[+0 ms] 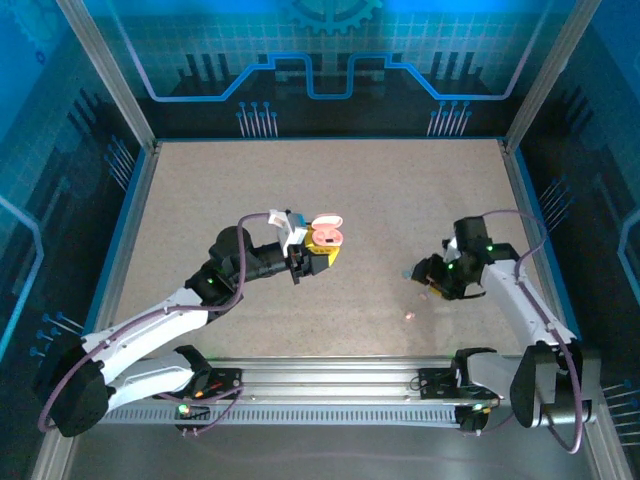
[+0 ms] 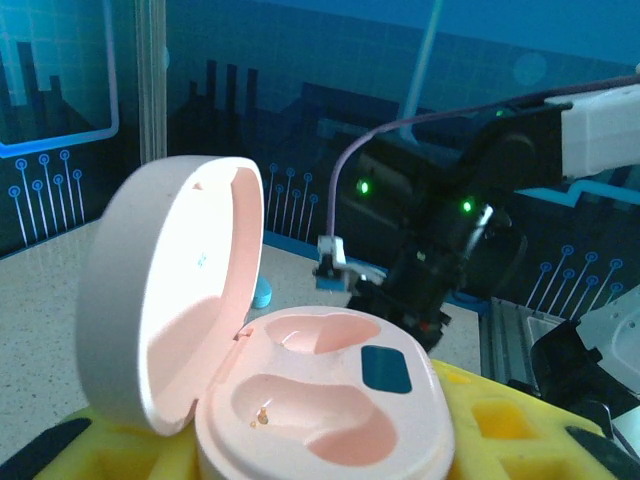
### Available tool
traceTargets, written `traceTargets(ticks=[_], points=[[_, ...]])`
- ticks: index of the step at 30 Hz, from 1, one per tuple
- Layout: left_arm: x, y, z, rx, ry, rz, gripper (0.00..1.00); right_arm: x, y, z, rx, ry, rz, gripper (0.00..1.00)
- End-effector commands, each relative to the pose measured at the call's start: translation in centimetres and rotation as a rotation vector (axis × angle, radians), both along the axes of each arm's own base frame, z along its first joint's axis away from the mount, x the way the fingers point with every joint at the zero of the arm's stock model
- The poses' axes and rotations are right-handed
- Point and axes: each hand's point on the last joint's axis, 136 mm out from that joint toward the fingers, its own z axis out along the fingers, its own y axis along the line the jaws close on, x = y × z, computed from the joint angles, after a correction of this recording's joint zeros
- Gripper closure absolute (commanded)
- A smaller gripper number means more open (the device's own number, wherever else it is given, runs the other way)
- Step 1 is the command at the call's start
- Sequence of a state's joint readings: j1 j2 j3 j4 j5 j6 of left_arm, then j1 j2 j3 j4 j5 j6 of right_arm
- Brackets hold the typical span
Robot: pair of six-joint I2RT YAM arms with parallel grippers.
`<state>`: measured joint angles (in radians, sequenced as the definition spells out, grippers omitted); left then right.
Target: Insert the wireless bluetooth earbuds into the charging case
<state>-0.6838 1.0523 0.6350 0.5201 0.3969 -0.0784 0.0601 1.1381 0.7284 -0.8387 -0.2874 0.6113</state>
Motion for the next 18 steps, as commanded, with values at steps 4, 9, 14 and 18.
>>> traceTargets(ticks=[4, 9, 14, 18], points=[[-0.8, 0.1, 1.2, -0.041, -0.039, -0.025, 0.66, -1.2, 0.8, -1.5, -0.013, 0.034, 0.046, 0.49], [-0.8, 0.0, 1.1, -0.04, -0.032, -0.028, 0.66, -0.9, 0.7, -2.4, -0.04, 0.062, 0.095, 0.5], [-0.8, 0.1, 1.0, -0.042, -0.025, -0.026, 0.66, -0.5, 1.4, -3.1, -0.02, 0.07, 0.12, 0.56], [-0.7, 0.0, 1.0, -0.04, -0.025, -0.024, 0.66, -0.5, 1.9, -3.6, -0.019, 0.08, 0.148, 0.56]])
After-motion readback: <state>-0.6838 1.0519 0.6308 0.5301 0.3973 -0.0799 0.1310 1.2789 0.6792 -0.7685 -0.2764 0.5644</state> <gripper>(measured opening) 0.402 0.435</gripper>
